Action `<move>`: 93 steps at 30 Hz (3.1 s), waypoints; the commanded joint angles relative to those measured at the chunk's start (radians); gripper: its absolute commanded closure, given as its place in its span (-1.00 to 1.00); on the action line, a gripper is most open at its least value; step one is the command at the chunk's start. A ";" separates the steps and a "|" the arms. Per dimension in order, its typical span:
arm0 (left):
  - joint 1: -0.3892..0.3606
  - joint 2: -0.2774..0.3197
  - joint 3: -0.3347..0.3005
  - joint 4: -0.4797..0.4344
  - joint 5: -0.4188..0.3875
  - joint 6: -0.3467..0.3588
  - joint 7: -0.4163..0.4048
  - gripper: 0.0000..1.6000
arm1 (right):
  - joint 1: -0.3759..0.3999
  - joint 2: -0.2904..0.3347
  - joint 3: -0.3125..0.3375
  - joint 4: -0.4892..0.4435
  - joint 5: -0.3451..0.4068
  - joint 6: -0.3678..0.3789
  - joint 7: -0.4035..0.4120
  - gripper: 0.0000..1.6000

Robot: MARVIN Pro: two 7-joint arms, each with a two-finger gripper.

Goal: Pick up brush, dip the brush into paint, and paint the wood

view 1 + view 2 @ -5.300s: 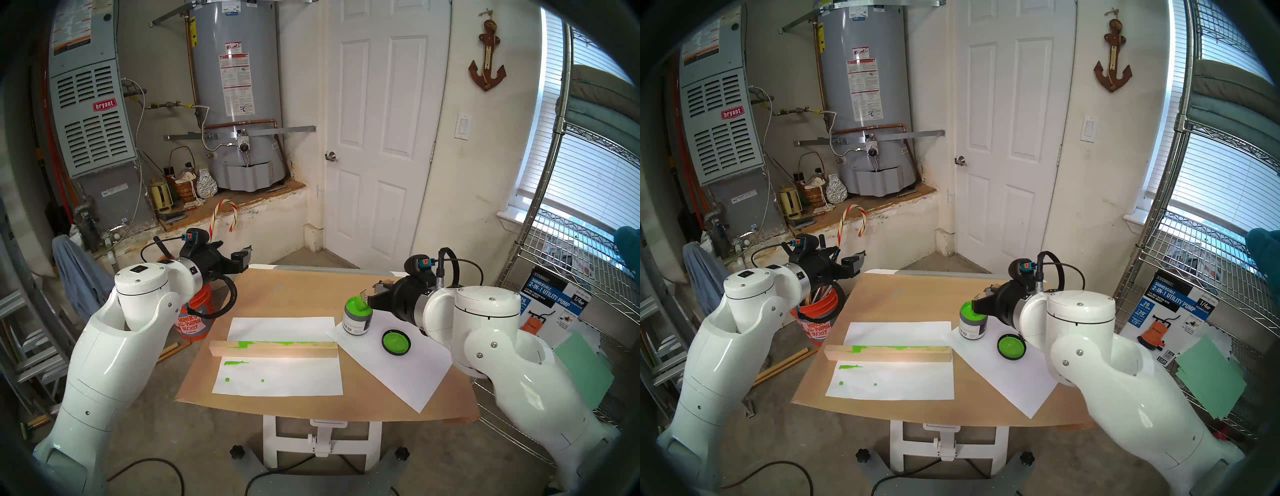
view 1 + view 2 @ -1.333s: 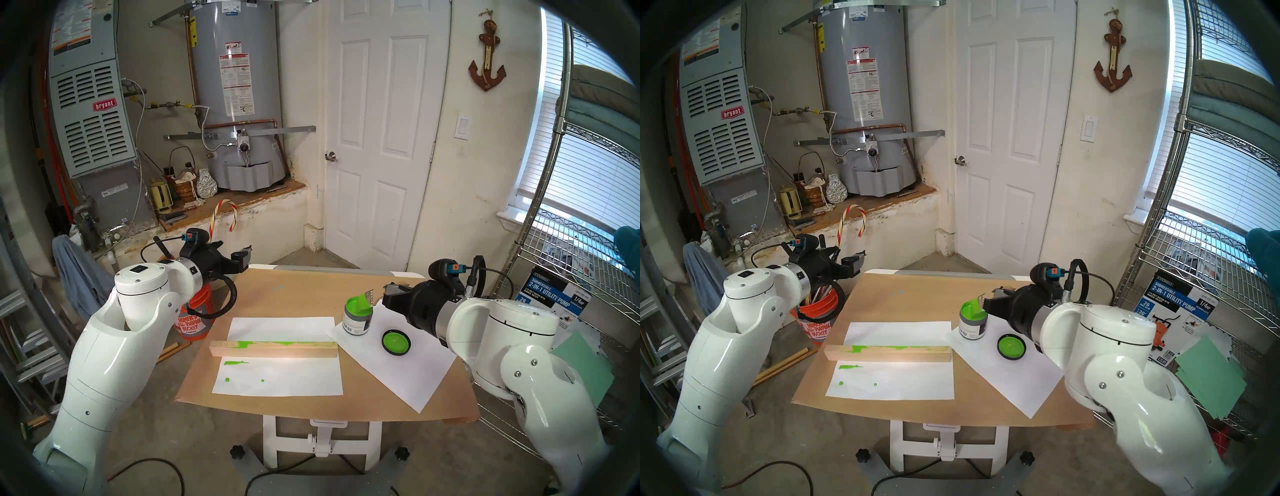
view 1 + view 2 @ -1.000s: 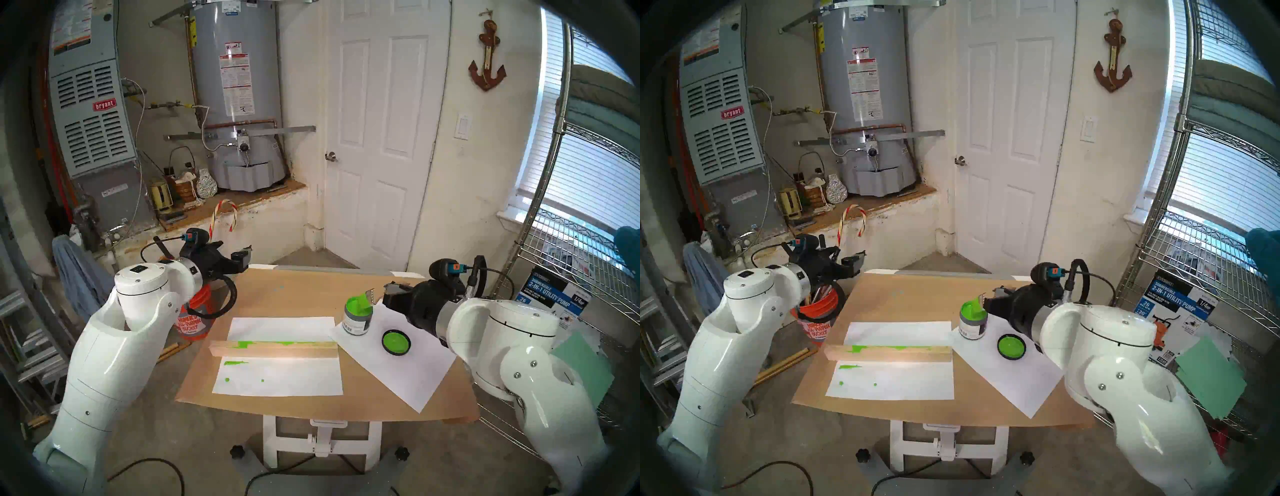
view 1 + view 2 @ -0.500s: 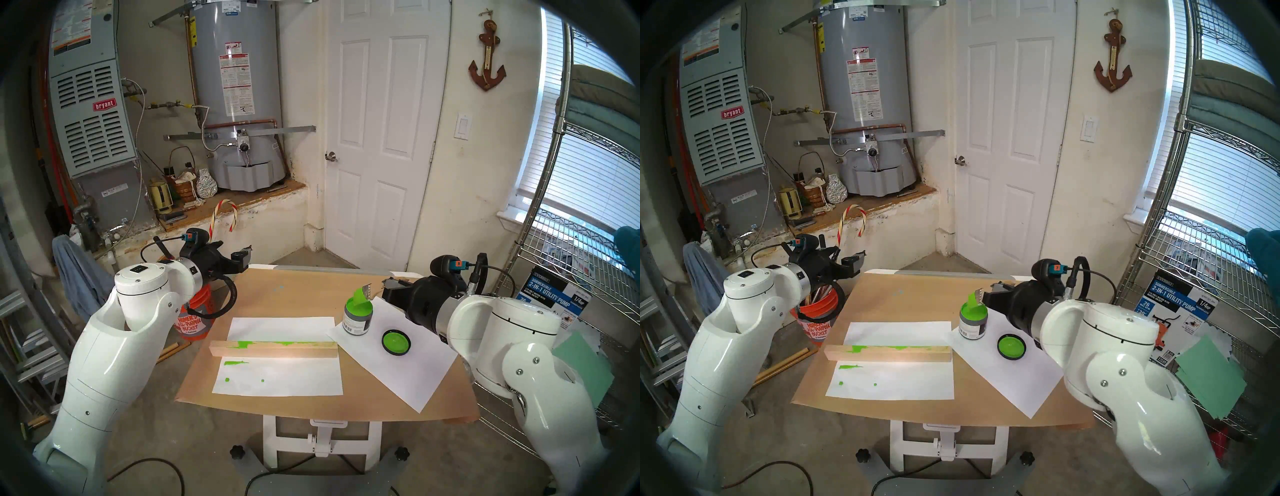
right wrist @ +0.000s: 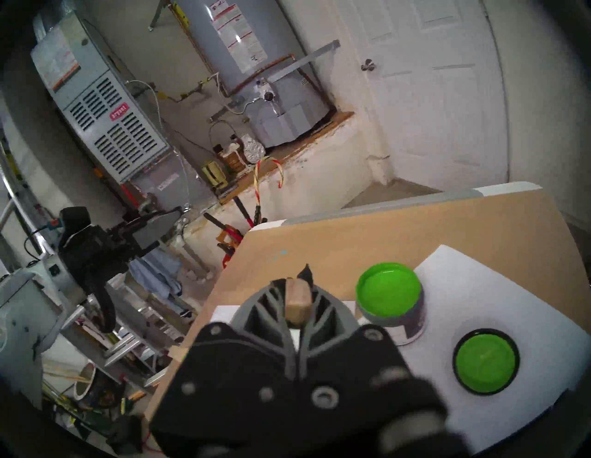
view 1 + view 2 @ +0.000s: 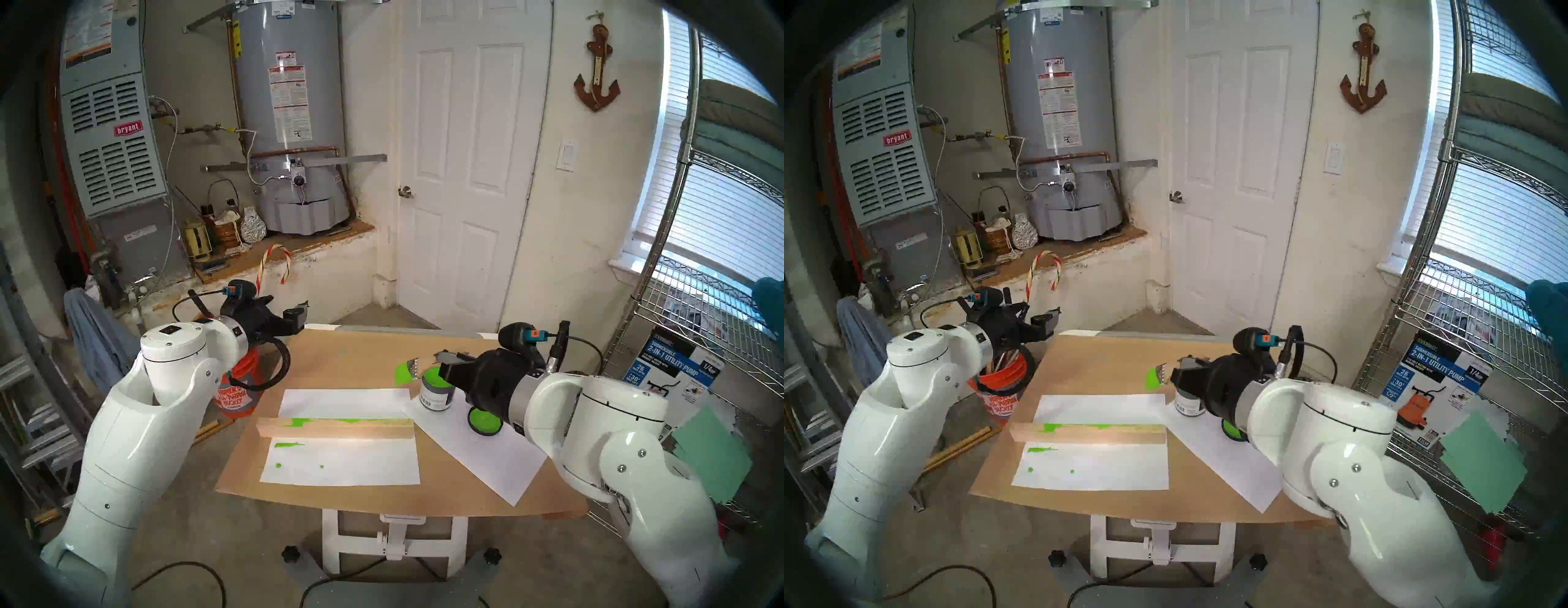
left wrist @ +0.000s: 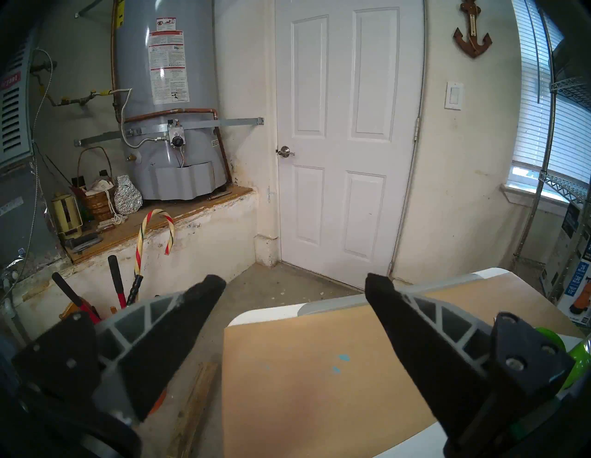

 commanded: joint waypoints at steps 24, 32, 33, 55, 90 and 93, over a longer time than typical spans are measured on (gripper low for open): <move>-0.010 0.002 -0.009 -0.017 -0.002 -0.002 0.000 -1.00 | -0.001 -0.168 -0.187 -0.016 0.033 -0.096 -0.086 1.00; -0.010 0.002 -0.009 -0.017 -0.002 -0.002 0.001 -1.00 | 0.044 -0.218 -0.235 0.047 0.036 -0.103 -0.101 1.00; -0.010 0.002 -0.009 -0.017 -0.002 -0.002 0.000 -1.00 | 0.047 -0.221 -0.242 0.051 0.036 -0.103 -0.100 1.00; -0.010 0.002 -0.009 -0.017 -0.002 -0.002 0.001 -1.00 | 0.112 -0.306 -0.338 0.140 0.034 -0.113 -0.111 1.00; -0.009 0.002 -0.009 -0.017 -0.002 -0.002 0.001 -1.00 | 0.168 -0.370 -0.436 0.270 0.028 -0.152 -0.105 1.00; -0.009 0.002 -0.009 -0.017 -0.002 -0.002 0.001 -1.00 | 0.170 -0.372 -0.438 0.278 0.026 -0.154 -0.104 1.00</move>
